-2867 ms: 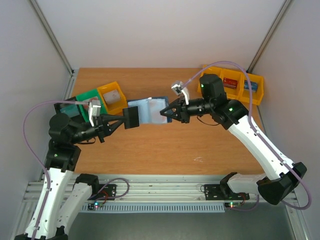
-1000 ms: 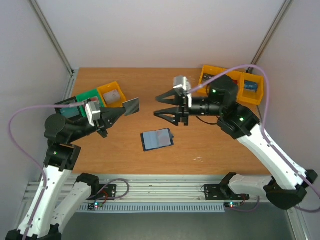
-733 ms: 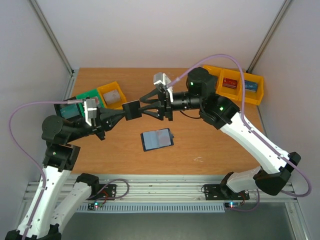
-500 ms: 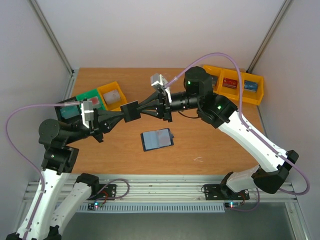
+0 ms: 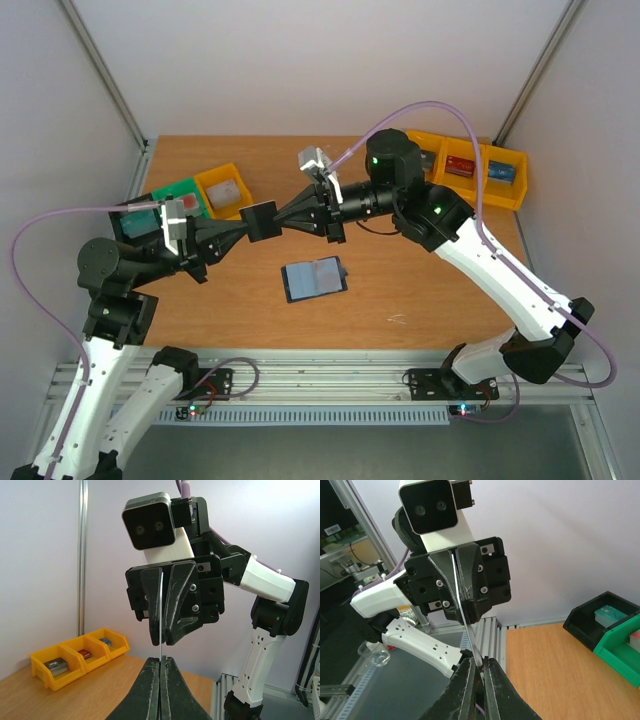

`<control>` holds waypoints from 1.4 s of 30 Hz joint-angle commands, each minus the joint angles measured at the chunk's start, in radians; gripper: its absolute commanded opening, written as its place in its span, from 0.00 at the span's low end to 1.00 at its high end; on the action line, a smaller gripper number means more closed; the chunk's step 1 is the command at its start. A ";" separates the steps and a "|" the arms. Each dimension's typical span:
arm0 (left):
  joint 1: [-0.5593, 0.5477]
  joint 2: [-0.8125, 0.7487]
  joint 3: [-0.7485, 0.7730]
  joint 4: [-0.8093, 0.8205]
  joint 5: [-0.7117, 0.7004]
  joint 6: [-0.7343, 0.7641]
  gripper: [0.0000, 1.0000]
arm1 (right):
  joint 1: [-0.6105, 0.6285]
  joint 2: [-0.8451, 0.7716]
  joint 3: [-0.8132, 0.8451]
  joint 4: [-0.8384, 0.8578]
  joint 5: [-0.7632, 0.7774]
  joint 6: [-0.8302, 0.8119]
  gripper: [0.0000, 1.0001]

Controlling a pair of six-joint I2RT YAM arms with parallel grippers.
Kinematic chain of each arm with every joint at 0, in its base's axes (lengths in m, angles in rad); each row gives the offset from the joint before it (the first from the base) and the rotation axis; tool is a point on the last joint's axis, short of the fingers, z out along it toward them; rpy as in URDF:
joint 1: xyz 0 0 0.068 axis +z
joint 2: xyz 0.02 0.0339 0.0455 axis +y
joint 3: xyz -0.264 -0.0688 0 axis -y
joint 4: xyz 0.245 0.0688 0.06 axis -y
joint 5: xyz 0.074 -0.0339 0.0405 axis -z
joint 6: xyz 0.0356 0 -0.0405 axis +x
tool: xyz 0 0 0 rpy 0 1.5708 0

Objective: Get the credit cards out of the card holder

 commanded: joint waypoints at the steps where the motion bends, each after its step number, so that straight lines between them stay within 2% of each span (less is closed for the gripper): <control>1: -0.007 0.004 -0.001 0.030 -0.018 -0.010 0.00 | 0.004 0.021 0.057 -0.047 -0.023 -0.014 0.08; 6: -0.012 0.007 -0.007 0.037 -0.023 -0.009 0.00 | 0.021 0.051 0.091 -0.075 -0.031 -0.027 0.07; 9: -0.013 0.007 -0.011 0.036 -0.028 -0.009 0.00 | 0.024 0.054 0.098 -0.085 -0.043 -0.035 0.01; 16: -0.013 0.000 -0.029 0.015 -0.053 -0.008 0.01 | 0.023 0.015 0.069 -0.096 0.001 -0.076 0.01; 17: -0.012 -0.001 -0.033 0.006 -0.070 -0.013 0.13 | 0.021 0.012 0.070 -0.109 0.015 -0.085 0.01; 18: -0.012 -0.004 -0.036 -0.002 -0.093 -0.018 0.33 | 0.018 0.010 0.072 -0.128 0.035 -0.095 0.01; 19: -0.012 -0.005 -0.040 -0.013 -0.118 -0.029 0.71 | 0.013 0.010 0.079 -0.156 0.060 -0.106 0.01; 20: -0.012 -0.009 -0.043 -0.028 -0.150 -0.036 0.95 | 0.000 0.013 0.091 -0.197 0.082 -0.118 0.01; 21: -0.013 -0.011 -0.046 -0.047 -0.187 -0.045 0.99 | -0.013 0.017 0.111 -0.251 0.109 -0.137 0.01; 23: -0.013 -0.028 -0.056 -0.109 -0.298 -0.057 0.99 | -0.039 0.029 0.160 -0.374 0.191 -0.186 0.01; 26: -0.011 -0.032 -0.079 -0.304 -0.530 -0.109 1.00 | -0.053 0.063 0.248 -0.598 0.379 -0.307 0.01; 27: -0.009 -0.029 -0.091 -0.357 -0.574 -0.120 0.99 | -0.053 0.082 0.279 -0.665 0.449 -0.337 0.01; 30: -0.005 -0.036 -0.148 -0.430 -0.593 -0.091 0.99 | -0.057 0.139 0.348 -0.834 0.651 -0.412 0.01; 36: -0.005 -0.028 -0.238 -0.449 -0.636 -0.075 0.99 | -0.133 0.144 0.287 -0.894 0.927 -0.527 0.01; 42: 0.002 -0.028 -0.310 -0.489 -0.698 -0.064 0.99 | -0.337 0.189 0.204 -0.857 1.088 -0.602 0.01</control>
